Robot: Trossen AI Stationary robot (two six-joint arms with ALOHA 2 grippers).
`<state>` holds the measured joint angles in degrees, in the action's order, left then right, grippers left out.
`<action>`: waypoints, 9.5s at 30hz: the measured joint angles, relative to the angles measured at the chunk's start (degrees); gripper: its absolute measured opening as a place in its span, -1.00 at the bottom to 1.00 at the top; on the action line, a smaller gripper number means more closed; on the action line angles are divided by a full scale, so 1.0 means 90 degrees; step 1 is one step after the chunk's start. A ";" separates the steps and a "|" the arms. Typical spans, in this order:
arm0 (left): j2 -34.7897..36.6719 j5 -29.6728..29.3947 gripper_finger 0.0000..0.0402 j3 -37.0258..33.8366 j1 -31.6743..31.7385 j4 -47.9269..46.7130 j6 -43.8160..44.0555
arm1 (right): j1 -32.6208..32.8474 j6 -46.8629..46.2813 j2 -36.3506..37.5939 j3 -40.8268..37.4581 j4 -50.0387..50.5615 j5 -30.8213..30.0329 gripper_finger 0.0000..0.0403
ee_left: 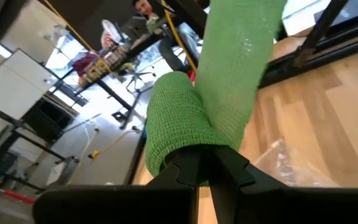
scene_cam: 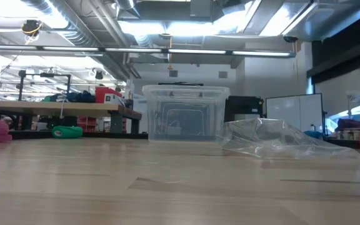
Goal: Roll bandage
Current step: Roll the green bandage
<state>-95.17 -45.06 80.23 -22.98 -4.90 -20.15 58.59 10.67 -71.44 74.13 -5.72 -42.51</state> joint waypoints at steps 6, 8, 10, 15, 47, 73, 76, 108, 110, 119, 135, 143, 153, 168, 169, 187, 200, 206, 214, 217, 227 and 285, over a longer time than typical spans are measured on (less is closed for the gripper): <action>-0.0321 0.0442 -0.95 -0.0006 -0.0149 -0.0016 0.0110 | -0.0478 0.0004 0.0000 0.0501 0.0005 -0.0132 -0.97; -0.0440 0.0442 -0.95 -0.0006 -0.0221 0.0006 0.0158 | -0.0647 0.0004 -0.0002 0.0647 0.0008 -0.0244 -0.97; -0.0543 0.0501 -0.95 -0.0006 -0.0299 0.0025 0.0217 | -0.0808 0.0011 0.0007 0.0786 0.0027 -0.0431 -0.97; -0.0764 0.0758 -0.95 -0.0006 -0.0517 0.0177 0.0428 | -0.1364 0.0031 0.0070 0.1086 0.0567 -0.0641 -0.97; -0.0598 0.3133 -0.95 0.0453 -0.1446 0.1745 0.1755 | -0.4943 -0.0946 0.0328 0.0031 0.4540 0.2037 -0.97; -0.0030 0.1978 -0.95 0.0621 -0.1270 0.1623 0.1840 | -0.4976 -0.4122 0.0057 -0.2072 0.4193 0.6124 0.07; -0.0020 0.1964 -0.95 0.0621 -0.1194 0.1528 0.1976 | -0.4978 -0.4498 0.0141 -0.2070 0.3953 0.6389 0.07; -0.0004 0.1596 -0.95 0.0636 -0.1158 0.0624 0.2183 | -0.5053 -0.4277 0.0208 -0.0200 0.4927 0.5578 0.07; -0.0003 0.1594 -0.95 0.0615 -0.1156 0.0518 0.2300 | -0.5052 -0.4206 0.0221 0.0105 0.5081 0.5136 0.07; -0.0049 0.1567 -0.95 0.0485 -0.1086 0.0032 0.2910 | -0.5054 -0.4218 0.0219 0.0099 0.4567 0.3640 0.07; -0.1008 0.1699 -0.95 0.0478 -0.0947 -0.1795 0.5051 | -0.5054 -0.5094 0.0209 -0.0129 0.4764 0.4185 0.07; -0.1074 0.1985 -0.95 0.0475 -0.1155 -0.1801 0.5509 | -0.5054 -0.5036 0.0207 -0.0129 0.5947 0.4529 0.07; -0.1193 0.2718 -0.95 0.0473 -0.1365 -0.1689 0.6343 | -0.5005 -0.4275 0.0202 -0.0161 0.7488 0.4050 0.07; -0.0083 0.2529 -0.95 0.0704 -0.1171 0.0120 0.4113 | -0.3132 -0.3841 0.0682 -0.2950 0.4072 0.3135 0.07; -0.0012 0.2431 -0.95 0.0704 -0.1101 0.0120 0.3969 | -0.2990 -0.3808 0.0682 -0.3109 0.3660 0.3066 0.07; 0.0080 0.2305 -0.95 0.0701 -0.0648 0.0253 0.3517 | -0.2313 -0.2966 0.0272 -0.4612 -0.1309 0.1336 0.07; 0.0087 0.2317 -0.95 0.0701 -0.0642 0.0293 0.3494 | -0.2431 -0.2450 0.0282 -0.4486 -0.1309 0.1071 0.07; 0.0087 0.2317 -0.95 0.0701 -0.0567 0.0529 0.3290 | -0.2430 -0.2458 -0.0071 -0.4484 -0.2099 0.1511 0.04; 0.0115 0.2315 -0.95 0.0699 -0.0478 0.0584 0.3176 | -0.2428 -0.2238 -0.0420 -0.4484 -0.2045 0.1088 -0.81; 0.0204 0.2315 -0.95 0.0789 -0.0492 0.0645 0.3070 | -0.2361 -0.2164 -0.0420 -0.4484 -0.1852 0.0842 -0.92; 0.1165 0.2315 -0.95 0.1087 -0.0873 0.0683 0.2474 | -0.2083 -0.2755 -0.0440 -0.4515 -0.0687 -0.0381 -0.98; 0.1250 0.1831 -0.95 0.1012 -0.0875 0.0195 0.2558 | -0.2093 -0.4375 -0.1101 -0.3745 -0.0078 0.1078 0.43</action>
<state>-83.93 -28.58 89.34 -30.86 -3.14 2.87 39.75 -28.71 -81.35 40.42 -6.42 -32.80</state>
